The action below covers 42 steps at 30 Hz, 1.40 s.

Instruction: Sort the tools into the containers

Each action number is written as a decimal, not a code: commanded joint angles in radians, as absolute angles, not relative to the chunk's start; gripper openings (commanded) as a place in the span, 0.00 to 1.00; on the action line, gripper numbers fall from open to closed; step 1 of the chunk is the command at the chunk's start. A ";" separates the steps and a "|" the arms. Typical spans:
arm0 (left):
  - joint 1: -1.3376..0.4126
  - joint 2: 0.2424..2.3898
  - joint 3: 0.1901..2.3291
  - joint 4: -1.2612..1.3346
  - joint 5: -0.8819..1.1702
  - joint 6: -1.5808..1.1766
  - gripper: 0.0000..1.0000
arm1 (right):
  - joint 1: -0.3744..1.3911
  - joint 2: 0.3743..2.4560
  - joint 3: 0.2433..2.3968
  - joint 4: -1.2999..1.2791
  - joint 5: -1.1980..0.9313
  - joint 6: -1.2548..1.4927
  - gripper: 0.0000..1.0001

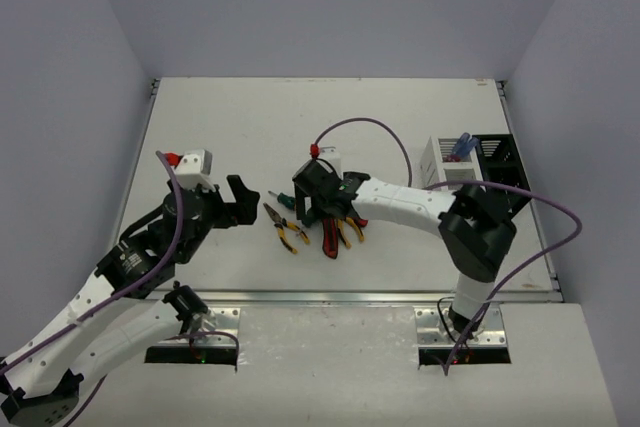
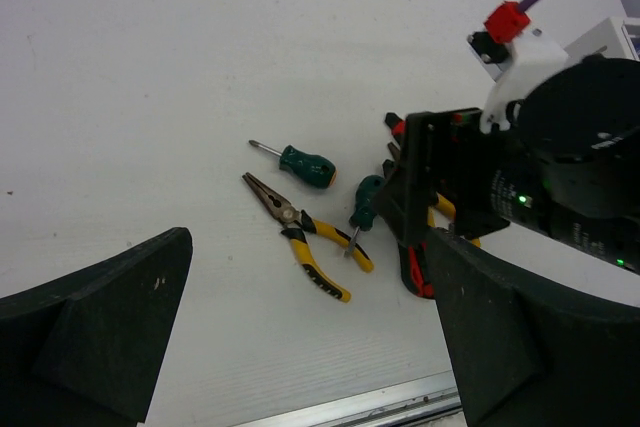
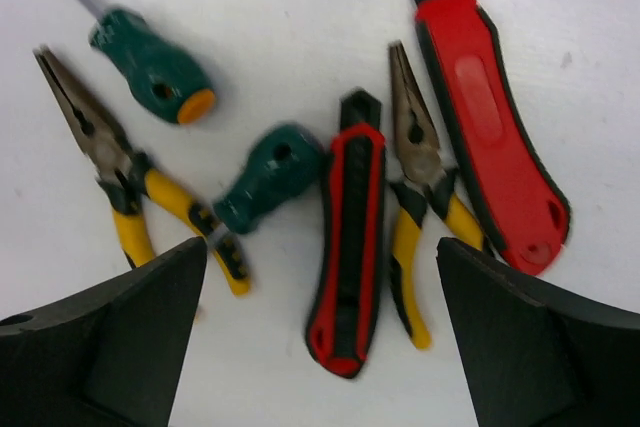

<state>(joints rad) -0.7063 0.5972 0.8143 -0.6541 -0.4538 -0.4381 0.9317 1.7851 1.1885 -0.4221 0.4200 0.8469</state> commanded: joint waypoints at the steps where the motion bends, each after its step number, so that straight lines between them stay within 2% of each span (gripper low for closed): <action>1: -0.704 0.589 0.807 -0.598 -0.433 -0.411 1.00 | 0.963 1.908 1.346 -0.463 0.593 1.012 0.93; 2: -0.704 0.586 0.807 -0.598 -0.431 -0.411 1.00 | 0.970 1.933 1.364 -0.460 0.606 1.014 0.89; 4: -0.704 0.576 0.805 -0.598 -0.434 -0.413 1.00 | 0.976 1.974 1.398 -0.472 0.623 1.026 0.72; 9: -0.704 0.541 0.803 -0.596 -0.435 -0.414 1.00 | 0.981 2.030 1.427 -0.507 0.647 1.091 0.58; 12: -0.704 0.519 0.799 -0.588 -0.427 -0.410 1.00 | 0.993 2.057 1.433 -0.506 0.651 1.099 0.44; 29: -0.705 0.526 0.807 -0.609 -0.468 -0.430 1.00 | 1.009 2.121 1.470 -0.572 0.628 1.156 0.44; 31: -0.705 0.519 0.806 -0.609 -0.469 -0.433 1.00 | 1.009 2.116 1.459 -0.568 0.616 1.152 0.39; 32: -0.704 0.516 0.805 -0.609 -0.469 -0.433 1.00 | 1.009 2.111 1.452 -0.565 0.613 1.151 0.34; 36: -0.706 0.508 0.804 -0.609 -0.471 -0.434 1.00 | 1.009 2.074 1.440 -0.559 0.621 1.128 0.01; 42: -0.705 0.508 0.805 -0.607 -0.466 -0.433 1.00 | 0.987 1.904 1.476 -0.507 0.605 0.896 0.00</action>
